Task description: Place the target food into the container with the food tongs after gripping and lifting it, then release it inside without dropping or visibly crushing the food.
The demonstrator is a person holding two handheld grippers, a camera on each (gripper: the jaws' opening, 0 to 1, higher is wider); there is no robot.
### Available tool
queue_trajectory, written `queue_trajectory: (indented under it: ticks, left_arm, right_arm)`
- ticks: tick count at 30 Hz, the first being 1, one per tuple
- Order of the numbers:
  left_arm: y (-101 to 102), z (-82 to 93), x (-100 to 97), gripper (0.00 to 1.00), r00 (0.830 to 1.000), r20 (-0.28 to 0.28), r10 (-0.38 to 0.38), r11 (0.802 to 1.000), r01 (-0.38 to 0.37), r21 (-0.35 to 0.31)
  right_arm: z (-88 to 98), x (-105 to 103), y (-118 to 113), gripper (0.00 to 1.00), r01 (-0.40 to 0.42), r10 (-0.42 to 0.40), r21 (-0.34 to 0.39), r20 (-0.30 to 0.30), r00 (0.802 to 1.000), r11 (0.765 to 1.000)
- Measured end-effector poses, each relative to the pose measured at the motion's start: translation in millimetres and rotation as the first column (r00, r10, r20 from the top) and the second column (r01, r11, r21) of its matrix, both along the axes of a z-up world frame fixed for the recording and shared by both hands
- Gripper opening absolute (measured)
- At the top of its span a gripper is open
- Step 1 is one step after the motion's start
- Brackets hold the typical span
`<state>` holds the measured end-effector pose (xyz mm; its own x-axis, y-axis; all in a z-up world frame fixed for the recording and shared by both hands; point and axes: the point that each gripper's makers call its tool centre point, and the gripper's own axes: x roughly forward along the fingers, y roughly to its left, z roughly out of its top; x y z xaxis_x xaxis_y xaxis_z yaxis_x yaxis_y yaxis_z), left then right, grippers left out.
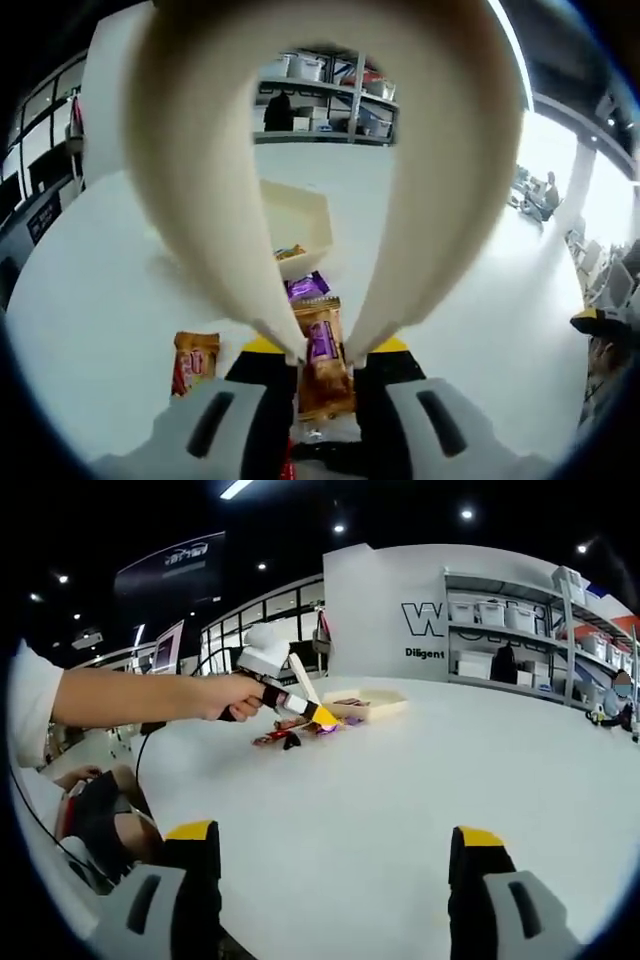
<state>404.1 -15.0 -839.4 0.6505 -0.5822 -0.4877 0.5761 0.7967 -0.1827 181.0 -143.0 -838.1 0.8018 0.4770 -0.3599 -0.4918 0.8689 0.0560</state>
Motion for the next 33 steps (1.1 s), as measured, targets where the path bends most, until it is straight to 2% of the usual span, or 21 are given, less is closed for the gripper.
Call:
queue_trajectory:
  ticks: [3,8,12,17,20,23,25,27,33]
  left_arm:
    - [-2,11.4,-0.5,0.2,1.0,0.007,-0.007,1.0,0.007,-0.025]
    - [-2,26.0,1.7,0.19,1.0,-0.004,-0.018,0.999,0.018,-0.031]
    - [4,45.2,14.3,0.2,0.999,0.04,-0.018,0.999,0.019,-0.028]
    - [14,53.6,33.3,0.2,0.999,0.045,-0.002,1.0,0.003,-0.026]
    - [20,54.1,48.3,0.2,0.999,0.041,0.024,0.999,-0.022,-0.042]
    - [22,52.8,55.2,0.2,0.998,0.052,0.025,0.999,-0.024,-0.035]
    - [27,42.4,73.9,0.2,0.996,0.083,0.037,0.999,-0.037,-0.001]
    - [26,30.4,81.8,0.2,0.998,0.051,0.048,0.999,-0.048,0.001]
    - [16,22.9,100.7,0.2,0.997,0.067,0.034,0.999,-0.035,0.01]
  right_arm:
    - [-1.3,1,0,0.93,0.001,-0.001,-0.006,-0.003,1.0,1.0]
    - [-1.2,4,5,0.94,-0.006,0.006,0.0,-0.005,1.0,1.0]
    - [-2.6,8,6,0.94,-0.012,0.012,-0.007,-0.009,1.0,1.0]
    - [-2.6,14,6,0.94,-0.011,0.011,-0.006,-0.011,1.0,1.0]
    - [-2.0,18,6,0.94,-0.004,0.004,0.008,-0.012,1.0,1.0]
    - [-2.8,20,5,0.94,-0.001,0.001,0.004,-0.011,1.0,1.0]
    - [-5.2,25,3,0.94,0.002,-0.002,-0.004,-0.015,1.0,1.0]
    - [-7.3,28,1,0.94,0.007,-0.007,-0.009,-0.021,1.0,1.0]
    - [-10.7,36,-12,0.94,0.033,-0.033,-0.008,-0.032,0.999,0.999]
